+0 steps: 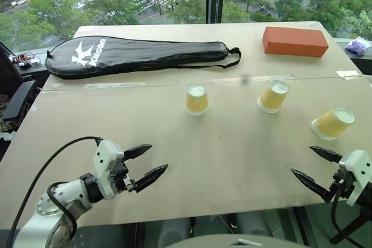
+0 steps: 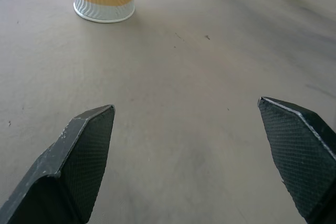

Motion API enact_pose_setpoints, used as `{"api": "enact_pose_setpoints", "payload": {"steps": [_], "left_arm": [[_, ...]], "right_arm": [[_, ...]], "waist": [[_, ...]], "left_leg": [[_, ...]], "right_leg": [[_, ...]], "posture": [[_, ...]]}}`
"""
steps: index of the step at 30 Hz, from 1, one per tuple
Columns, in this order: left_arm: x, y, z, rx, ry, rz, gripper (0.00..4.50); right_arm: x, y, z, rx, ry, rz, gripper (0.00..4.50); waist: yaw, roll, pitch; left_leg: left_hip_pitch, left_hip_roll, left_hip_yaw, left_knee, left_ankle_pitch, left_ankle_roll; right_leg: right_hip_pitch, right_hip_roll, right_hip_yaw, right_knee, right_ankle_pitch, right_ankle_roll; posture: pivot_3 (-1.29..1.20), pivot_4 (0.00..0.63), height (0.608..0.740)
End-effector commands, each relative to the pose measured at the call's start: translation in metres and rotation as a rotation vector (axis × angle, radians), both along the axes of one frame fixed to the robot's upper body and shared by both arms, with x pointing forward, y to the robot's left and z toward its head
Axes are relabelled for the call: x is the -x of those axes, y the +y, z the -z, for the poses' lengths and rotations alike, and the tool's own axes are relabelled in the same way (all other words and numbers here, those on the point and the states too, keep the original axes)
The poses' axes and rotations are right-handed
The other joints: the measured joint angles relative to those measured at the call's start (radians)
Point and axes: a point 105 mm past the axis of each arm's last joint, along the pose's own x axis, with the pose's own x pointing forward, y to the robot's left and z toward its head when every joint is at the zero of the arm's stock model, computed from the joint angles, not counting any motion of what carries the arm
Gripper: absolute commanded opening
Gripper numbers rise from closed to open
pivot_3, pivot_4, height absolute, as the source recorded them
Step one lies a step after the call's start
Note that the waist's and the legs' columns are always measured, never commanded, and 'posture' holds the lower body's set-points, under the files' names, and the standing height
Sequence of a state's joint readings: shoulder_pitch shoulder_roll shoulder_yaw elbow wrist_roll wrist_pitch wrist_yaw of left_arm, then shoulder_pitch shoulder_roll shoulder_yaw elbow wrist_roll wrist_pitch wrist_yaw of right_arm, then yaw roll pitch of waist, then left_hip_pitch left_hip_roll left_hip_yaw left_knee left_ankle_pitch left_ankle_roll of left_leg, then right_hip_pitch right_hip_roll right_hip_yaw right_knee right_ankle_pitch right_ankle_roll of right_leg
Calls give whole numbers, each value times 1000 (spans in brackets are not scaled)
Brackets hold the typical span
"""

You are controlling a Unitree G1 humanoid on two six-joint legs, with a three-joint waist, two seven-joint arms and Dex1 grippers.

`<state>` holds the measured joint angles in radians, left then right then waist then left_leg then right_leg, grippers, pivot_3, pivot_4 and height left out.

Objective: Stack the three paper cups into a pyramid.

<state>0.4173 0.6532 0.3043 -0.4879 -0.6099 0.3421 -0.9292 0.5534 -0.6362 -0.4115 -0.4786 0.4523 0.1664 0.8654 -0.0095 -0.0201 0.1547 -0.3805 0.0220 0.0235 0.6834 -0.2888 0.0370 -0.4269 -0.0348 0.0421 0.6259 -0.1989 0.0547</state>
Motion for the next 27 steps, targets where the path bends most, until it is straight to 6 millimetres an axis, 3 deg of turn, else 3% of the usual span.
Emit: {"api": "enact_pose_setpoints", "payload": {"steps": [1,4,8,16,27], "left_arm": [[0,-7,-7,5,-19,43,4500],[-7,-23,-26,68,-70,98,4500],[-11,-37,-40,76,-123,169,4500],[-3,-67,-68,105,-206,373,4500],[-5,-77,-74,135,-204,393,4500]], "right_arm": [[-9,5,-14,-11,-87,36,4427],[-35,20,-38,-62,-240,153,4427],[-57,28,-57,-55,-319,225,4427],[-83,4,-86,-17,-414,416,4427],[-129,35,-74,-153,-258,328,4427]], "waist": [[0,0,0],[-2,0,0],[-4,1,-1],[4,1,-1],[-7,1,0]], "left_leg": [[0,0,0,0,0,0],[1,1,-1,1,0,0],[1,0,1,1,0,0],[-3,-1,-1,0,0,0],[0,-2,0,0,0,0]], "right_leg": [[0,0,0,0,0,0],[0,0,0,1,0,0],[0,0,1,1,0,0],[-2,1,0,0,2,-4],[-1,3,1,2,2,-3]], "posture": [[0,150,740],[0,150,740],[0,150,740],[0,150,740],[0,150,740]]}}
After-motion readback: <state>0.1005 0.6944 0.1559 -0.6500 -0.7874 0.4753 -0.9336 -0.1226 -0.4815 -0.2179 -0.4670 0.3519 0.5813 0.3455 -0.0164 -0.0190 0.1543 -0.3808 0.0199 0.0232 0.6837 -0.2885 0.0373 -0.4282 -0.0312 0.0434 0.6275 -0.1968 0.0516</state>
